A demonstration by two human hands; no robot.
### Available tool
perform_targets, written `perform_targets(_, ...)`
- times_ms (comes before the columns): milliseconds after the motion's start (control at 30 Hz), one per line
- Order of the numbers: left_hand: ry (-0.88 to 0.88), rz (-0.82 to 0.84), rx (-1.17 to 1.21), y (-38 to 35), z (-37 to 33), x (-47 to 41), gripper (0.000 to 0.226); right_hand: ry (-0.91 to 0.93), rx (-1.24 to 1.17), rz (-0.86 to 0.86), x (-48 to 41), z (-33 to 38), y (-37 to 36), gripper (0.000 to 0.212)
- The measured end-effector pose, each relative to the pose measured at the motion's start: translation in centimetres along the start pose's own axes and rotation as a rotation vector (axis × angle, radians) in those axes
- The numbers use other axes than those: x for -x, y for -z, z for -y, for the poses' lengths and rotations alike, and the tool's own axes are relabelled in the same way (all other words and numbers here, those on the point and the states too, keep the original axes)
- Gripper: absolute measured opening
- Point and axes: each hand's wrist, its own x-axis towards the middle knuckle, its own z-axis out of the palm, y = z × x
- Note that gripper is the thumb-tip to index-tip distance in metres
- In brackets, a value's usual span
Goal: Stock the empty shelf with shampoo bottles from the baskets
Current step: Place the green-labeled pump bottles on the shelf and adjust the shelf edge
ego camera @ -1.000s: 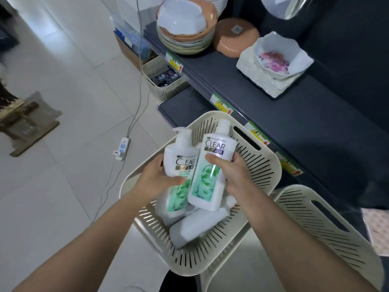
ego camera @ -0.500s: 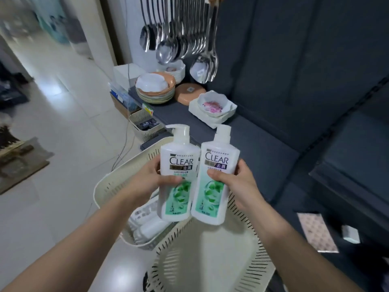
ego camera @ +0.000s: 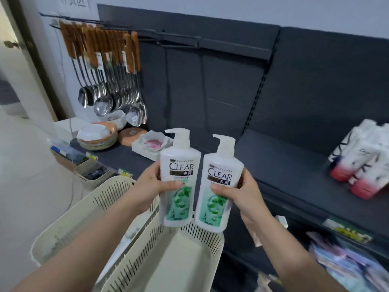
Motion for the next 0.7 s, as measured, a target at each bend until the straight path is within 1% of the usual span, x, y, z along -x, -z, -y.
perform_targets(100, -0.040, 0.089, -0.011, -2.6, -1.3, -1.1, 0.061, 0.060, 0.023, -0.078, 1.6, 1.2, 2.6, 0.069)
perform_targets(233, -0.083, 0.192, 0.005, -6.3, -2.6, -2.4, 0.052, 0.114, 0.067, -0.195, 3.4, 2.4, 6.3, 0.071)
perform_targets(333, -0.099, 0.258, 0.002, -9.4, -3.1, -3.5, 0.054, 0.150, 0.081, -0.269, 4.6, 3.4, 9.4, 0.070)
perform_targets(433, -0.110, 0.296, -0.002, -12.7, -3.5, -4.9, 0.052, 0.179, 0.082, -0.321, 5.3, 4.2, 12.6, 0.068)
perform_targets(500, -0.118, 0.320, -0.012, -15.0, -3.6, -5.8, 0.055, 0.194, 0.085, -0.344, 5.4, 4.7, 14.9, 0.068)
perform_targets(700, -0.140, 0.310, -0.026, -21.7, -4.3, -9.2, 0.066, 0.216, 0.115, -0.338, 3.9, 6.3, 21.5, 0.064)
